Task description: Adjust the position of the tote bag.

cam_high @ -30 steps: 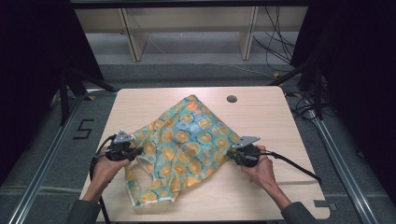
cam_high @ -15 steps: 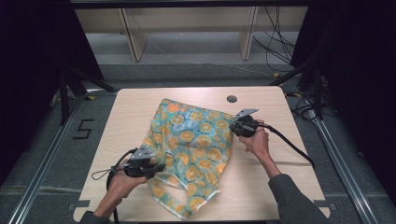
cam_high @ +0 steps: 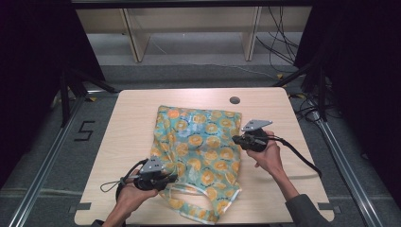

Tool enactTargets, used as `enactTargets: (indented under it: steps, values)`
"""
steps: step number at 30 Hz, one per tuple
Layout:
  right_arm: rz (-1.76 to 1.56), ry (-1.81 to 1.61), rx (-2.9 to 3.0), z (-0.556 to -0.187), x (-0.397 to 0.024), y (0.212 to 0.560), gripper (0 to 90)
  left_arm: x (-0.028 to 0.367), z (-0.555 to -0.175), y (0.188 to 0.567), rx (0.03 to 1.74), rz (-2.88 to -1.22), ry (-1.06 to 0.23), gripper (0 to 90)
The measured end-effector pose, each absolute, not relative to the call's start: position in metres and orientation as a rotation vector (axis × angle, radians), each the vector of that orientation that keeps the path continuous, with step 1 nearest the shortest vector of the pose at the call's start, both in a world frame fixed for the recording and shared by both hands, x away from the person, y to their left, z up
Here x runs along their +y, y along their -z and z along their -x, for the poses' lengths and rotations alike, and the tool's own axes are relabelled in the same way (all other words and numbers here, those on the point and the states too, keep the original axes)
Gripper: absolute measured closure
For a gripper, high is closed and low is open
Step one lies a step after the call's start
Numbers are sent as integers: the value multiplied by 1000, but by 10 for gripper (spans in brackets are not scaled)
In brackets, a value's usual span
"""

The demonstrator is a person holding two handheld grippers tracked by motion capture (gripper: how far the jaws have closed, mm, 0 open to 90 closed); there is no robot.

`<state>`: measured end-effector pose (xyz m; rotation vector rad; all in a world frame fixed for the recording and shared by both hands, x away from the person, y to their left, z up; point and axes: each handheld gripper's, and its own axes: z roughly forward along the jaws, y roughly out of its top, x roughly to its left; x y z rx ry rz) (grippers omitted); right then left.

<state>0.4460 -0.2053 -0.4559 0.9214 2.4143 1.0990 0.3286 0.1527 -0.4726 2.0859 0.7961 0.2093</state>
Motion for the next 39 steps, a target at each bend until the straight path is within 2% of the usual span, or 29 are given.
enactTargets:
  steps: [3, 7, 10, 13, 14, 15, 16, 18, 20, 26, 31, 32, 39]
  values:
    - [-899, -1093, 2441, -443, -205, 455, 862, 152, -326, 473, 790, -2088, -204, 880]
    - [-901, -1099, 2461, -430, -205, 451, 852, 150, -317, 472, 791, -2036, -135, 880]
    - [-883, -1092, 2465, -422, -206, 451, 841, 146, -312, 472, 783, -2040, -145, 867]
    - [-848, -1087, 2481, -416, -208, 451, 826, 150, -312, 469, 783, -2078, -197, 793]
    - [-853, -1086, 2498, -413, -209, 450, 822, 150, -311, 468, 790, -2059, -205, 793]
    - [-846, -1092, 2486, -410, -209, 451, 817, 152, -309, 463, 792, -2076, -230, 753]
    - [-844, -1101, 2501, -406, -212, 451, 805, 154, -307, 459, 790, -2074, -246, 647]
    - [-843, -1095, 2512, -406, -213, 451, 800, 157, -303, 450, 799, -2062, -281, 619]
    - [-842, -1070, 2513, -403, -216, 455, 779, 160, -300, 438, 814, -2026, -307, 521]
    - [-819, -1074, 2529, -398, -215, 454, 761, 164, -299, 418, 816, -2002, -350, 461]
    - [-839, -1089, 2530, -396, -216, 454, 750, 155, -302, 421, 774, -2101, -321, 408]
    - [-835, -1088, 2531, -395, -217, 454, 745, 149, -302, 425, 770, -2132, -313, 361]
    - [-863, -1112, 2515, -393, -221, 454, 734, 123, -306, 446, 721, -2313, -351, 275]
